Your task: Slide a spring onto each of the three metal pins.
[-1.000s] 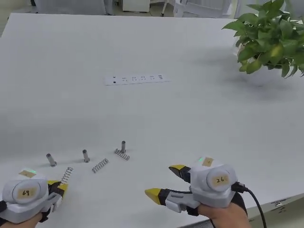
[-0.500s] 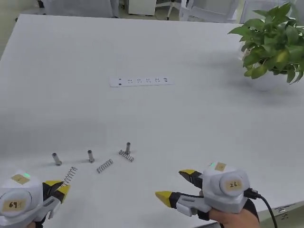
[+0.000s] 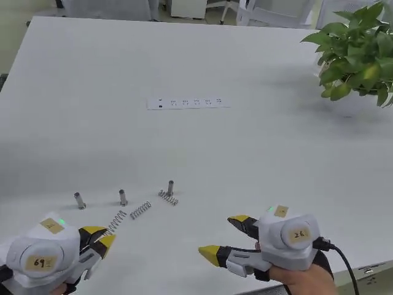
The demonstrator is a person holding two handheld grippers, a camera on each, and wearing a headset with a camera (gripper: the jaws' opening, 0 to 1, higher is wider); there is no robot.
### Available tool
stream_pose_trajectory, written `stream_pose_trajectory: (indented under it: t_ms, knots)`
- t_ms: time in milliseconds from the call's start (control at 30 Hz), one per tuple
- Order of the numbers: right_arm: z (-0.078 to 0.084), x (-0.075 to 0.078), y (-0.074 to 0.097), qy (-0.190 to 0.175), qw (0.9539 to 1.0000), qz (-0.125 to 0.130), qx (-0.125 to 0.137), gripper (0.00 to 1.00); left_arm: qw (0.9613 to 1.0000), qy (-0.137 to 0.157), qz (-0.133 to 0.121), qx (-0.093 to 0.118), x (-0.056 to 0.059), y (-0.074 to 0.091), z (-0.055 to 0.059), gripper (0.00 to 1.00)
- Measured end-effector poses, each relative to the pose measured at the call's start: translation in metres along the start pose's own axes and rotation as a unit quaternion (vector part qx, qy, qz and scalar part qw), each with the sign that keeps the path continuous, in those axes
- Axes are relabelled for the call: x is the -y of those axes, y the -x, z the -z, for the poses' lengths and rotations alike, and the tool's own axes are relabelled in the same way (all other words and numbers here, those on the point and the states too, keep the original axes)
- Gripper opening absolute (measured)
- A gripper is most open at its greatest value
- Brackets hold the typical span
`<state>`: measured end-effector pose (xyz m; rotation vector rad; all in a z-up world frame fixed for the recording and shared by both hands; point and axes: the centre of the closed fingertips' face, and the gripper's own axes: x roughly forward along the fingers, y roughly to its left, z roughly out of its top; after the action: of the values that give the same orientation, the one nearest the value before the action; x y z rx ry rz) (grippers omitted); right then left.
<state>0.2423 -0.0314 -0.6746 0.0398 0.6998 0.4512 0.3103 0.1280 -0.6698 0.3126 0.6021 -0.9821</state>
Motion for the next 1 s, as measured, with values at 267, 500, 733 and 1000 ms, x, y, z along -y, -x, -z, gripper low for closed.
stream_pose_trajectory:
  t_ms: [267, 500, 733, 1000]
  knots:
    - [-0.006, -0.01, -0.006, 0.01, 0.9998, -0.015, 0.003, 0.55, 0.999, -0.027, 0.034, 0.007, 0.031, -0.008, -0.013, 0.02]
    - [-0.007, -0.021, -0.01, 0.025, 0.999, -0.037, 0.0, 0.51, 0.9967, -0.052, 0.061, 0.01, 0.049, -0.012, -0.019, 0.02]
    - [-0.01, -0.032, -0.014, 0.035, 0.9975, -0.061, 0.002, 0.46, 0.9918, -0.09, 0.091, 0.009, 0.063, -0.013, -0.022, 0.02]
    - [-0.014, -0.045, -0.014, 0.055, 0.9945, -0.089, 0.004, 0.39, 0.9816, -0.137, 0.132, 0.009, 0.085, -0.015, -0.023, 0.02]
